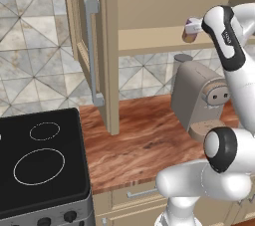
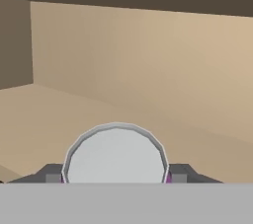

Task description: Pick the can from the counter and place it in the open cabinet.

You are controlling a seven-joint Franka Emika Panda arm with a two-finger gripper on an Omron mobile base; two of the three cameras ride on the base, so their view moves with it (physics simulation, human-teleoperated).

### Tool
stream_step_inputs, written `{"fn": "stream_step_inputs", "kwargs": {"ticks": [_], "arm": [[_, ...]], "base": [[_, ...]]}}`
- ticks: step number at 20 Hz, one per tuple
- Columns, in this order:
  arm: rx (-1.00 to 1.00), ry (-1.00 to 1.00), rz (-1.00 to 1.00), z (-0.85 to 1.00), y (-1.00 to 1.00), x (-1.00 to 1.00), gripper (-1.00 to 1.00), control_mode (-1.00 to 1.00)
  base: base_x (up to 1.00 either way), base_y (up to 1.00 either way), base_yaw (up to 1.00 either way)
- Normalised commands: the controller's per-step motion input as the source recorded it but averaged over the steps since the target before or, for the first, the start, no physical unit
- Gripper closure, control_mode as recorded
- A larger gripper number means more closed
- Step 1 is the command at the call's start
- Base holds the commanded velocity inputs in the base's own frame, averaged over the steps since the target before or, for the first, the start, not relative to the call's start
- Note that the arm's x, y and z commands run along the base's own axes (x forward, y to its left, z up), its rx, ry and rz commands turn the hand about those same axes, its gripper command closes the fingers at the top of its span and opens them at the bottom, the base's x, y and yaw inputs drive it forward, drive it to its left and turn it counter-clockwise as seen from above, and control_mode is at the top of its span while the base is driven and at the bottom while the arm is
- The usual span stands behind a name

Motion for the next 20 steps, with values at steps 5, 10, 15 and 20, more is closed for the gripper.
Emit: {"fn": "stream_step_inputs", "kwargs": {"ticks": [5, 10, 15, 20], "arm": [[0.0, 0.02, 0.0, -0.09, 0.01, 0.25, 1.0, -1.0], [0.0, 0.01, 0.0, -0.12, 0.01, 0.28, 1.0, -1.0], [0.0, 0.0, 0.0, -0.14, 0.01, 0.29, 1.0, -1.0], [0.0, 0.0, 0.0, -0.19, 0.05, 0.32, 1.0, -1.0]], "base": [[0.0, 0.0, 0.0], [0.0, 0.0, 0.0], [0.0, 0.0, 0.0], [0.0, 0.0, 0.0]]}}
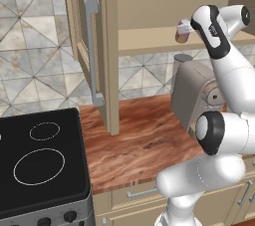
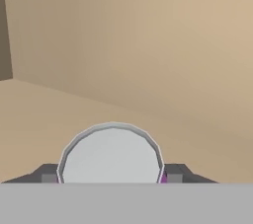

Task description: Pick the can from the counter and place it in the open cabinet.

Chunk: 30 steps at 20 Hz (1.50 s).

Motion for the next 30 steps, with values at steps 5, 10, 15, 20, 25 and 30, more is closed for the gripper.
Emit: {"fn": "stream_step_inputs", "kwargs": {"ticks": [5, 10, 15, 20, 25, 30], "arm": [[0.0, 0.0, 0.0, -0.21, 0.05, 0.33, 1.0, -1.0], [0.0, 0.0, 0.0, -0.25, 0.07, 0.34, 1.0, -1.0], [0.0, 0.0, 0.0, -0.31, 0.11, 0.33, 1.0, -1.0], [0.0, 0.0, 0.0, -0.18, 0.16, 0.26, 1.0, -1.0], [0.0, 0.0, 0.0, -0.17, 0.2, 0.23, -1.0, -1.0], [0.0, -0.01, 0.0, -0.04, 0.06, 0.05, -1.0, -1.0]], "base": [[0.0, 0.0, 0.0], [0.0, 0.0, 0.0], [0.0, 0.0, 0.0], [0.0, 0.0, 0.0], [0.0, 0.0, 0.0], [0.0, 0.0, 0.0]]}}
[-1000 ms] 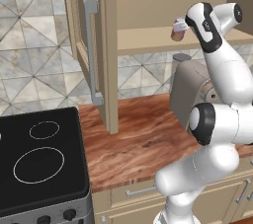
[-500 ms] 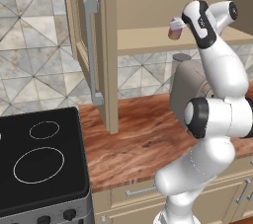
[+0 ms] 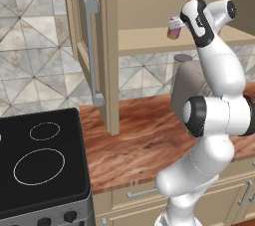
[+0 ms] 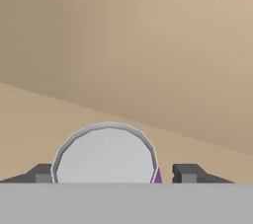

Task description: Pick the can from the counter and place it in the open cabinet.

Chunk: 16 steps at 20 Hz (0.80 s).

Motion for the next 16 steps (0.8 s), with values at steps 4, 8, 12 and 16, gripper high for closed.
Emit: {"fn": "stream_step_inputs", "kwargs": {"ticks": [4, 8, 12, 16], "arm": [[0.0, -0.04, 0.0, 0.0, 0.0, 0.0, -1.0, -1.0], [0.0, -0.06, 0.0, 0.0, 0.0, 0.0, -1.0, -1.0], [0.0, -0.01, 0.0, -0.02, 0.02, 0.0, -1.0, -1.0], [0.0, 0.0, 0.0, -0.05, 0.03, 0.04, -1.0, -1.0]], "base": [[0.0, 0.0, 0.0], [0.0, 0.0, 0.0], [0.0, 0.0, 0.0], [0.0, 0.0, 0.0]]}}
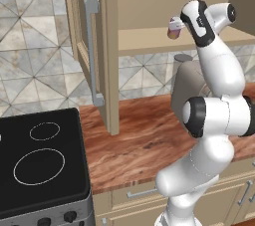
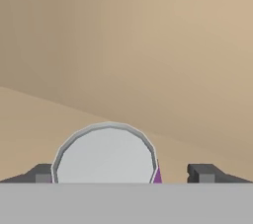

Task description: Pick the can from the counter and place it in the open cabinet.

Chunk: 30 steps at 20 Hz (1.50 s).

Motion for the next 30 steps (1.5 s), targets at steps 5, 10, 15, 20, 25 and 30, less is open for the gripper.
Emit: {"fn": "stream_step_inputs", "kwargs": {"ticks": [5, 10, 15, 20, 25, 30], "arm": [[0.0, -0.01, -0.01, 0.03, 0.0, 0.01, -1.0, -1.0], [0.0, 0.0, -0.02, 0.01, 0.01, 0.04, -1.0, -1.0], [0.0, 0.04, 0.0, -0.07, 0.1, 0.21, -1.0, -1.0], [0.0, 0.01, 0.0, -0.1, 0.02, 0.18, -1.0, -1.0], [0.0, 0.0, 0.0, -0.15, 0.0, 0.16, -1.0, -1.0], [0.0, 0.0, 0.0, -0.24, 0.0, 0.04, -1.0, -1.0]], "base": [[0.0, 0.0, 0.0], [0.0, 0.0, 0.0], [0.0, 0.0, 0.0], [0.0, 0.0, 0.0], [0.0, 0.0, 0.0], [0.0, 0.0, 0.0]]}}
